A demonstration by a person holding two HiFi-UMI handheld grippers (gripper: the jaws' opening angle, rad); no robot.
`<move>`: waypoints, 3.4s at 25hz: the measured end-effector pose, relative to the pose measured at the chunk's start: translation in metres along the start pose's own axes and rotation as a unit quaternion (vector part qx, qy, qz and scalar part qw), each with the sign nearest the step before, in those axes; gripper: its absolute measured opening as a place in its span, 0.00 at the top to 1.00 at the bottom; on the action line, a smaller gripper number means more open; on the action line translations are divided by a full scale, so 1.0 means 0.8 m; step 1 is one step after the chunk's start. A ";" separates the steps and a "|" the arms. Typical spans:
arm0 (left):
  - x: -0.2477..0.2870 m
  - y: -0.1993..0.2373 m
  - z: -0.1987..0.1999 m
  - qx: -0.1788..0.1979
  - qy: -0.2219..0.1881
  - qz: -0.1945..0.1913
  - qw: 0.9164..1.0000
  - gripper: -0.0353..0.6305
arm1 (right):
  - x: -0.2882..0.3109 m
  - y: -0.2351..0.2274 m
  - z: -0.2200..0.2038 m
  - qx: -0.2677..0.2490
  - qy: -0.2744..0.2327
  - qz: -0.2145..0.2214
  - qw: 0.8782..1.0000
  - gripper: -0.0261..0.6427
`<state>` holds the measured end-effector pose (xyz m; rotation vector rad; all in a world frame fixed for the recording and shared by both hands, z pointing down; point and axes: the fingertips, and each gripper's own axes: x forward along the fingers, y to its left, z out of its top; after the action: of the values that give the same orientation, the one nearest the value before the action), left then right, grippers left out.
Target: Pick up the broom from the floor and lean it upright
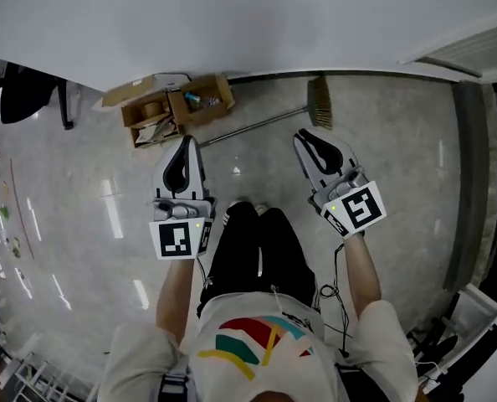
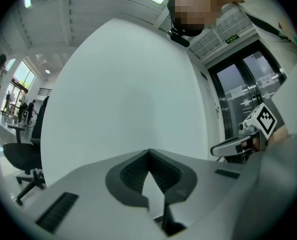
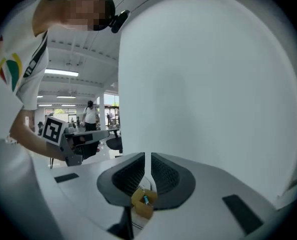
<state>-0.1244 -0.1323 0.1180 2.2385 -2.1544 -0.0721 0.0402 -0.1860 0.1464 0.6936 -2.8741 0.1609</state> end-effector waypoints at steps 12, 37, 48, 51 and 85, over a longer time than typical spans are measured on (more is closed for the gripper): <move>0.000 0.120 -0.471 0.016 -0.005 0.078 0.997 0.88 | 0.230 -0.034 -0.544 -0.166 0.199 0.215 0.942 0.57; 0.012 0.176 -0.753 -0.023 0.041 0.100 0.994 0.88 | 0.343 -0.085 -0.983 -0.389 0.501 0.351 0.689 0.63; 0.001 0.172 -0.771 -0.018 0.048 0.098 0.994 0.88 | 0.345 -0.088 -0.993 -0.383 0.529 0.362 0.665 0.68; -0.002 0.169 -0.770 -0.015 0.045 0.100 0.994 0.88 | 0.345 -0.086 -0.993 -0.390 0.537 0.353 0.659 0.76; 0.095 0.090 -0.444 0.058 -0.097 0.024 0.993 0.88 | 0.225 -0.279 -0.520 -0.094 0.144 -0.061 0.983 0.84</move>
<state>-0.1731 -0.2138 0.4760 2.3294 -2.3661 -0.1766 0.0479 -0.4020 0.6028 0.7393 -2.5231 -0.0268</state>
